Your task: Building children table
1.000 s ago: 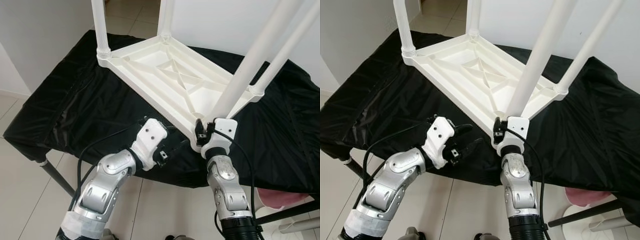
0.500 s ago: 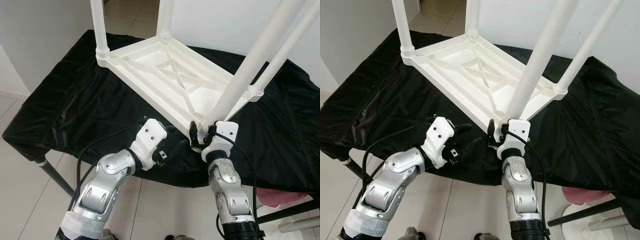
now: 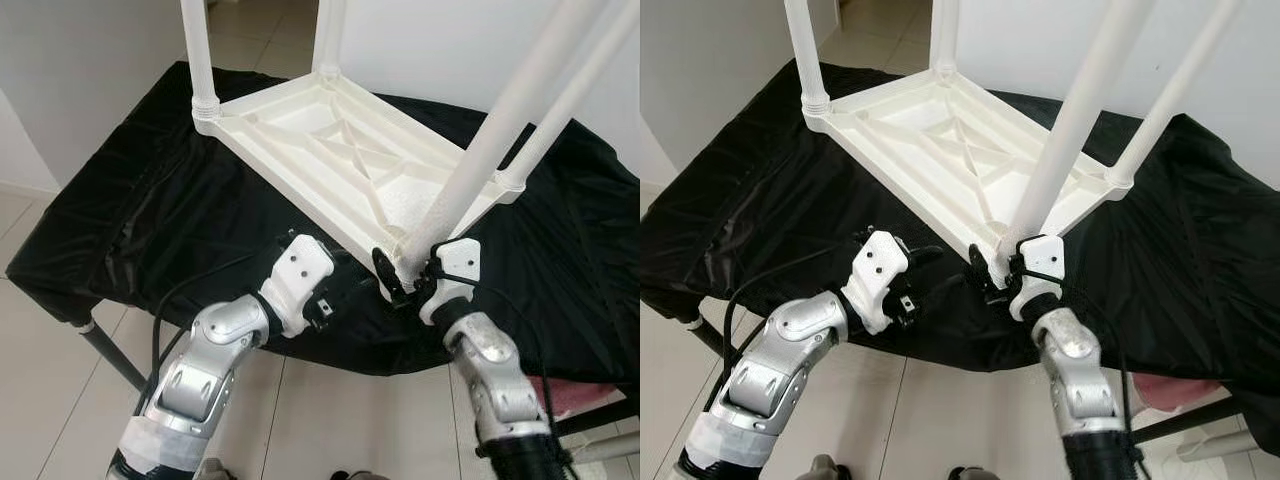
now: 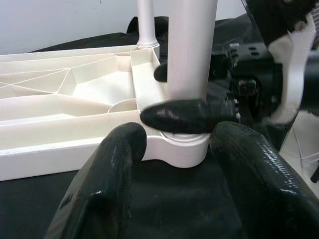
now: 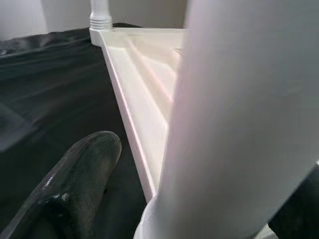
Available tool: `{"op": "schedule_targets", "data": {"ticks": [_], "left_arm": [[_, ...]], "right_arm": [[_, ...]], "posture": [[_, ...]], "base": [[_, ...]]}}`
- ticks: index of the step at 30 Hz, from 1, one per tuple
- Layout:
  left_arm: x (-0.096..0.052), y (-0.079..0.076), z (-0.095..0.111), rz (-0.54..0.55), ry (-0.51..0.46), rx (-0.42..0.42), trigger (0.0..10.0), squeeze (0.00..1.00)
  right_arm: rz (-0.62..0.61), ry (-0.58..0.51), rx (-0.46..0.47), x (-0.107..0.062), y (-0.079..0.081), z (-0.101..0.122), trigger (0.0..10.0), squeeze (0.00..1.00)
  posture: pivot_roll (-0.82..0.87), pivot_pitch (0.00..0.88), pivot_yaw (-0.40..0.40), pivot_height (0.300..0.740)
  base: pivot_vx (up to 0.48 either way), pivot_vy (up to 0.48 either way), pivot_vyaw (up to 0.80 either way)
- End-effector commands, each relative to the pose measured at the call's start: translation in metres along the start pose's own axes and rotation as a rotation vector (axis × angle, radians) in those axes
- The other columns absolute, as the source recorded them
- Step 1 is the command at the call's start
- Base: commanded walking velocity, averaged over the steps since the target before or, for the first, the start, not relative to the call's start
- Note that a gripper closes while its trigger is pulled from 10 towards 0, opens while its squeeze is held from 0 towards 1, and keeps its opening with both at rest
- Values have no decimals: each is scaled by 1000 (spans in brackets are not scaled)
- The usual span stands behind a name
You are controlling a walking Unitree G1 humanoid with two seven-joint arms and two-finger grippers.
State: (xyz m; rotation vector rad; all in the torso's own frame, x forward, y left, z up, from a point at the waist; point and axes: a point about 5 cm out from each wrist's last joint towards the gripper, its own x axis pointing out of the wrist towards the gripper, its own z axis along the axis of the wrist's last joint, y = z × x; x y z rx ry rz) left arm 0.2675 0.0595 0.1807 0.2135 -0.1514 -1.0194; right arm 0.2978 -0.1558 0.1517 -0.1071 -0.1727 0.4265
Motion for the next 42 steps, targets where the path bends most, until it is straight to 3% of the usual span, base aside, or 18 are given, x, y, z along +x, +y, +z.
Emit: {"op": "schedule_targets", "data": {"ticks": [1,4,5,6,18,19,28,30,32,35,37,38,42], "left_arm": [[3,1,-2,9,3,4,10000,0],[5,2,-1,8,-1,6,10000,0],[5,4,1,10,-4,10,10000,0],[6,5,2,12,-6,12,10000,0],[5,1,0,-11,-4,8,10000,0],[6,1,-1,-16,-4,6,10000,0],[8,-1,-3,-31,-3,2,10000,0],[10,-1,-3,-39,-3,3,10000,0],[10,-1,-3,-39,-3,3,10000,0],[11,1,-3,-40,-3,6,10000,0],[11,1,-3,-40,-3,6,10000,0],[10,1,-2,-39,-4,7,10000,0],[10,2,-2,-32,-4,3,10000,0]], "right_arm": [[66,23,-6,2,-4,-7,10000,0],[102,57,-18,4,-8,-13,10000,0],[112,70,-24,5,-9,-17,2157,0],[113,76,-27,5,-10,-19,0,0],[142,52,9,-5,-6,-24,0,0],[128,46,22,-6,-5,-24,10000,0],[-22,-6,82,-19,-4,-16,10000,0],[-157,-27,89,-26,-1,-14,10000,0],[-157,-27,89,-26,-1,-14,10000,0],[-402,41,79,-36,0,-24,10000,0],[-402,41,79,-36,0,-24,10000,0],[-467,75,82,-40,2,-30,10000,0],[-563,80,168,-37,19,-33,10000,0]], "posture": [[-11,69,-69,740],[-3,65,-69,740],[0,64,-70,740],[2,62,-69,740],[-19,69,-57,740],[-22,69,-56,740],[-44,71,-46,740],[-47,73,-42,740],[-47,73,-42,740],[-45,82,-45,740],[-45,82,-45,740],[-40,86,-48,740],[-34,94,-40,740]], "base": [[0,0,0],[0,0,0],[0,0,0],[0,0,0],[0,0,0],[0,0,0],[0,0,0],[0,0,0],[0,0,0],[0,0,0],[0,0,0],[0,0,0],[0,0,0]]}}
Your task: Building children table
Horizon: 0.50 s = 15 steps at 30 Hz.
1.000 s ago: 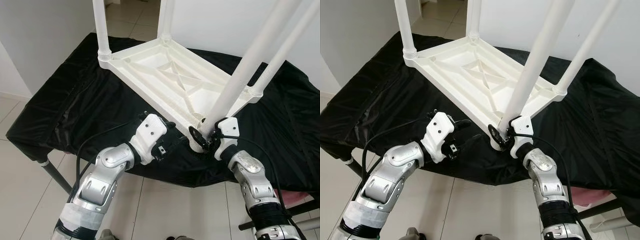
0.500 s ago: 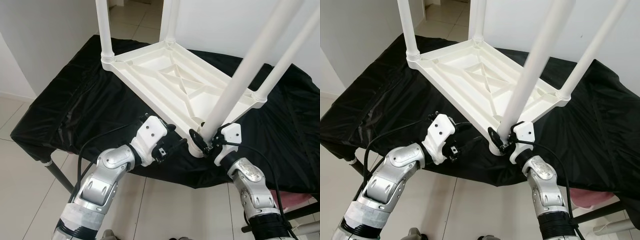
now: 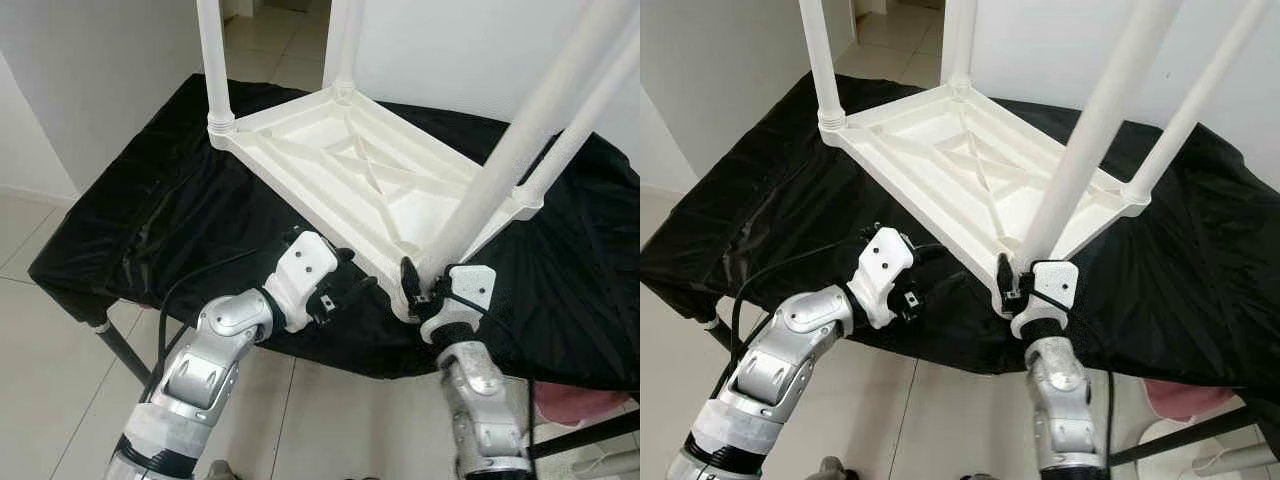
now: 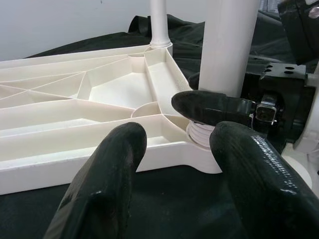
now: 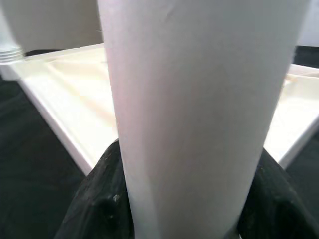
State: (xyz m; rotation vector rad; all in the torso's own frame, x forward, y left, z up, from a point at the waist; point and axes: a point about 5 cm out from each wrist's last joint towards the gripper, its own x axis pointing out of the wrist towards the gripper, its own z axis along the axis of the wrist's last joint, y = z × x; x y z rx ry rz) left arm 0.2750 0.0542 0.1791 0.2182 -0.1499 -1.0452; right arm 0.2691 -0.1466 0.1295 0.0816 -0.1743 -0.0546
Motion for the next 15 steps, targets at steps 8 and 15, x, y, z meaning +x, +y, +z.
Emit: {"op": "schedule_targets", "data": {"ticks": [8,15], "left_arm": [[1,-2,1,-17,-1,6,10000,0],[-1,1,0,-8,0,10,10000,0]], "right_arm": [[-11,45,48,-3,8,-7,10000,0],[-10,5,16,2,0,2,10000,1000]], "posture": [[-32,93,-27,740],[-34,87,-23,740]], "base": [[0,0,0],[0,0,0]]}}
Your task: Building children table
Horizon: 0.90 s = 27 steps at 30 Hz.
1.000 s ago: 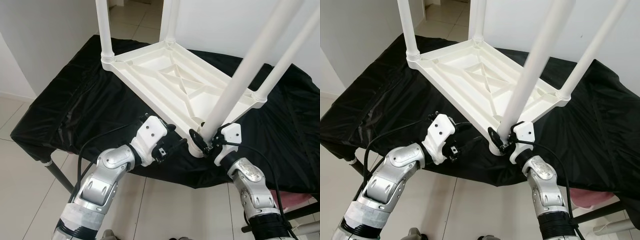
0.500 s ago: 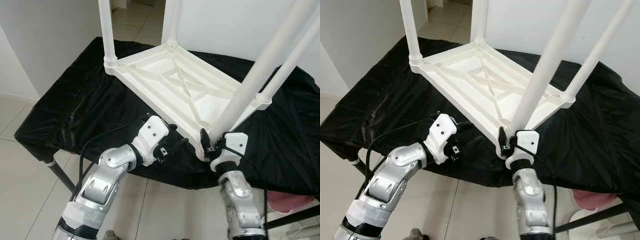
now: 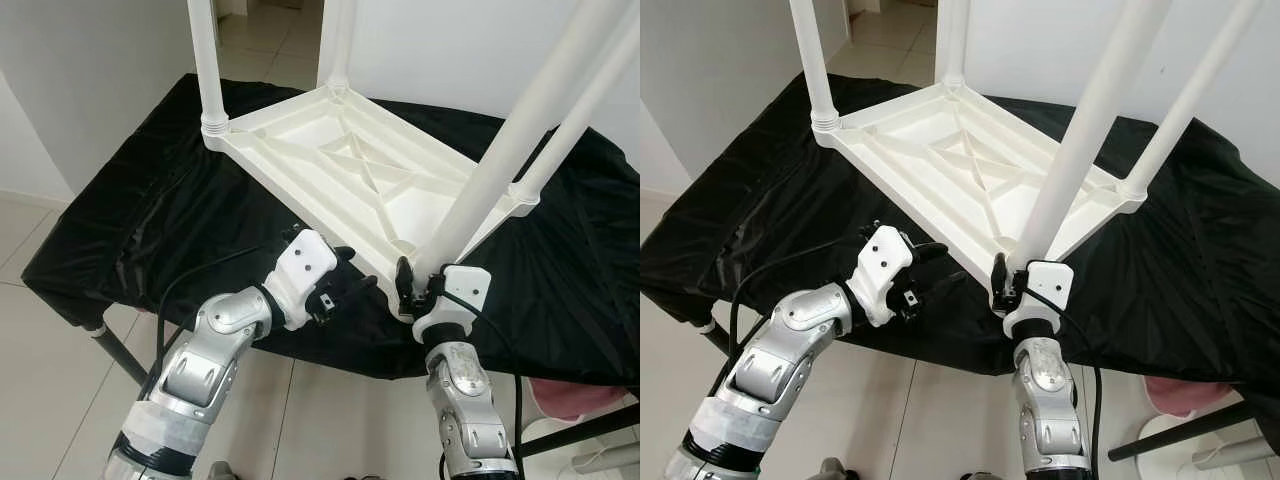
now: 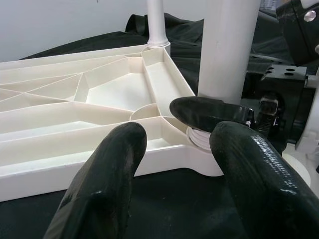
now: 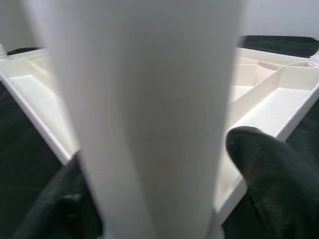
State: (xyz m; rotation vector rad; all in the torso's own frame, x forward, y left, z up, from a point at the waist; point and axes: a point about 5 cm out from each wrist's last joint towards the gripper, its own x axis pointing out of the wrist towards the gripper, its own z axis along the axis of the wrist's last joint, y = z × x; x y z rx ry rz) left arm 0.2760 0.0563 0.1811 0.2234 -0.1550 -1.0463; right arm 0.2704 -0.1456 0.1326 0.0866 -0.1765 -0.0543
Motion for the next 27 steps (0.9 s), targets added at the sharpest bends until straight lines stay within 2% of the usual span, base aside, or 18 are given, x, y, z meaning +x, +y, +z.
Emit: {"op": "schedule_targets", "data": {"ticks": [1,9,10,16,19,22,26,27], "left_arm": [[0,-2,-2,-5,2,2,10000,0],[2,-5,1,18,-18,-27,10000,0],[2,-6,-1,25,-13,-29,10000,0],[-2,-7,-7,79,-4,-45,10000,0],[-7,-2,-11,166,-8,-38,10000,0],[-8,-1,-13,182,-6,-40,10000,0],[-12,5,-30,318,-5,-68,10000,0],[-12,5,-30,318,-5,-68,10000,0]], "right_arm": [[2,1,2,0,-2,0,10000,1000],[88,-2,-7,6,-10,0,10000,976],[110,2,-4,7,-9,-1,10000,0],[152,-7,-15,8,-7,-1,10000,0],[151,-19,-47,10,-10,-2,10000,0],[152,-19,-50,9,-10,-3,10000,0],[187,-16,-36,3,-8,-10,10000,0],[187,-16,-36,3,-8,-10,10000,0]], "posture": [[-34,87,-23,740],[-22,92,-35,740],[-16,92,-38,740],[-6,92,-42,740],[-3,88,-36,740],[-3,88,-36,740],[-15,70,-21,740],[-15,70,-21,740]], "base": [[0,0,0],[0,0,0],[0,0,0],[0,0,0],[0,0,0],[0,0,0],[0,0,0],[0,0,0]]}}
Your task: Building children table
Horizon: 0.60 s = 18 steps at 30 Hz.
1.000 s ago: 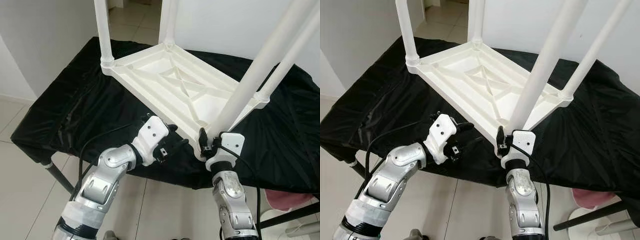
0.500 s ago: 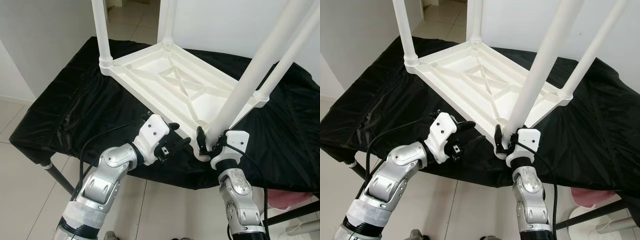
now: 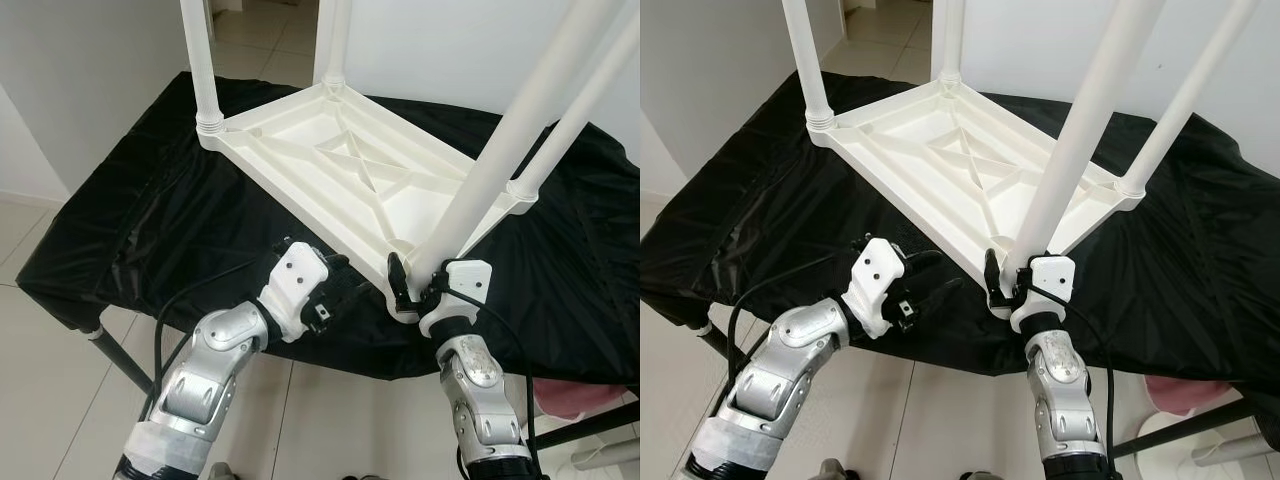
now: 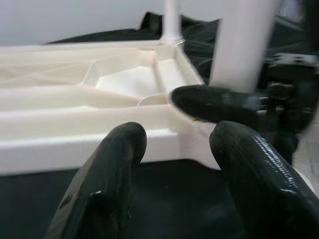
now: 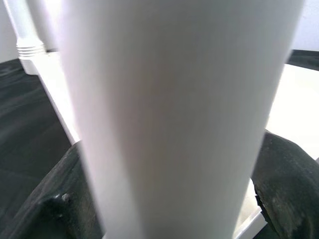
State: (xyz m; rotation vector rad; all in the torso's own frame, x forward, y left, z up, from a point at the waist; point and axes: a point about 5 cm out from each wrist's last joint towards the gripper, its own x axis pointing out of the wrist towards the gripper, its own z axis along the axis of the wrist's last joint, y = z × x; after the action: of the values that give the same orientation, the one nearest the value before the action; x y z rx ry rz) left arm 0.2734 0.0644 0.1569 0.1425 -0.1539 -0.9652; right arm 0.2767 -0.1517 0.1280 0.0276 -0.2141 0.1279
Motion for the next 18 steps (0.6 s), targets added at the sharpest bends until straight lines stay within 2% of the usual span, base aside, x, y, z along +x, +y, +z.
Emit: {"op": "schedule_targets", "data": {"ticks": [1,3,4,5,7,9,10,12,13,14,18], "left_arm": [[-3,11,-6,234,15,-2,10000,0],[-3,11,-6,235,15,-2,10000,0],[-7,18,-15,331,21,12,10000,0],[-7,18,-15,331,21,12,10000,0],[-11,24,-22,428,13,-15,10000,0],[-12,25,-23,451,7,-28,10000,0],[-15,28,-26,515,-9,-47,10000,0],[-15,28,-26,515,-9,-47,10000,0],[-19,31,-29,574,-21,-58,10000,0],[-23,30,-34,594,-31,-89,10000,0],[-30,31,-46,661,-20,-111,10000,0]], "right_arm": [[0,15,7,-4,-1,-5,10000,0],[2,14,7,-4,-1,-5,10000,0],[-18,2,-5,-7,1,-10,10000,0],[-18,2,-5,-7,1,-10,10000,0],[-46,-21,-17,-10,2,-13,10000,0],[-52,-29,-16,-10,2,-14,10000,0],[-72,-44,11,-11,1,-15,10000,0],[-72,-44,11,-11,1,-15,10000,0],[-79,-51,28,-12,1,-16,10000,0],[-69,-49,27,-13,3,-18,10000,0],[-66,-34,-1,-15,6,-26,10000,0]], "posture": [[-15,70,-21,740],[-15,70,-21,740],[-13,47,-12,740],[-13,47,-12,740],[-10,40,-11,740],[-10,40,-11,740],[-5,39,-11,740],[-5,39,-11,740],[-3,39,-12,740],[2,35,-14,740],[11,31,-13,740]], "base": [[0,0,0],[0,0,0],[0,0,0],[0,0,0],[0,0,0],[0,0,0],[0,0,0],[0,0,0],[0,0,0],[0,0,0],[0,0,0]]}}
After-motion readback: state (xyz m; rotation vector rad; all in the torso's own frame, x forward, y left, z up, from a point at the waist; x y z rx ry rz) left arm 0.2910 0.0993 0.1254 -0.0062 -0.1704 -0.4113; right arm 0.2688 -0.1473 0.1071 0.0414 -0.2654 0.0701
